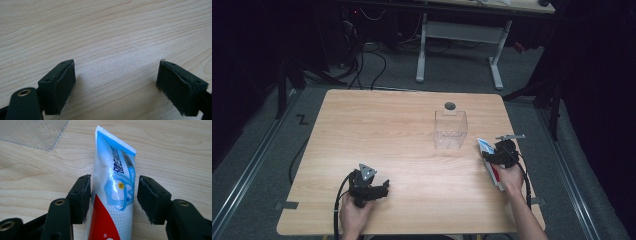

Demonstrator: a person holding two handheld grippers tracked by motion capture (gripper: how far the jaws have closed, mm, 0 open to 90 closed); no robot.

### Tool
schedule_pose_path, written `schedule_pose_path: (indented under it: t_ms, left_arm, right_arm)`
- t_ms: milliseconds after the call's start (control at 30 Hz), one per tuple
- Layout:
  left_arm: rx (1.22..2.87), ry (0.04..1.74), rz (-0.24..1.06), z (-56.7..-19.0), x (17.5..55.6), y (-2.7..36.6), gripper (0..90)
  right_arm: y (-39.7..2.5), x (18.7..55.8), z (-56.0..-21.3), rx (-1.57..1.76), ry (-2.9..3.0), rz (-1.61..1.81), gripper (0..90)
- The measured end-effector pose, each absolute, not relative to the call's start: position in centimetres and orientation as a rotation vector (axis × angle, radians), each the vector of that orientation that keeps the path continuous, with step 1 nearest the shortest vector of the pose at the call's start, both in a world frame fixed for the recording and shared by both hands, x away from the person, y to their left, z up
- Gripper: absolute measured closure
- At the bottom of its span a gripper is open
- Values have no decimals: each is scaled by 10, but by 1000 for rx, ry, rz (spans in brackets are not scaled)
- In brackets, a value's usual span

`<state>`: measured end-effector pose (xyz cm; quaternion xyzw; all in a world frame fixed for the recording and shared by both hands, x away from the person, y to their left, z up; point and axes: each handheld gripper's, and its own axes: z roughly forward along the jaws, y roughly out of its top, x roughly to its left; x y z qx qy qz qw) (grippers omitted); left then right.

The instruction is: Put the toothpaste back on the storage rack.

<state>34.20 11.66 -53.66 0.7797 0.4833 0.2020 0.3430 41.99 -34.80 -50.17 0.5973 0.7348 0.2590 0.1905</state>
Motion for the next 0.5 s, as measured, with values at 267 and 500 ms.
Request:
schedule_pose_path:
  t_ms: [267, 500]
  left_arm:
    - [2026, 1256, 525, -537, 342, 117, 159]
    - [2026, 1256, 525, -537, 342, 117, 159]
  right_arm:
    - [-344, 422, -504, 1667, 2094, 686, 488]
    - [-344, 423, -505, 1676, 2100, 686, 497]
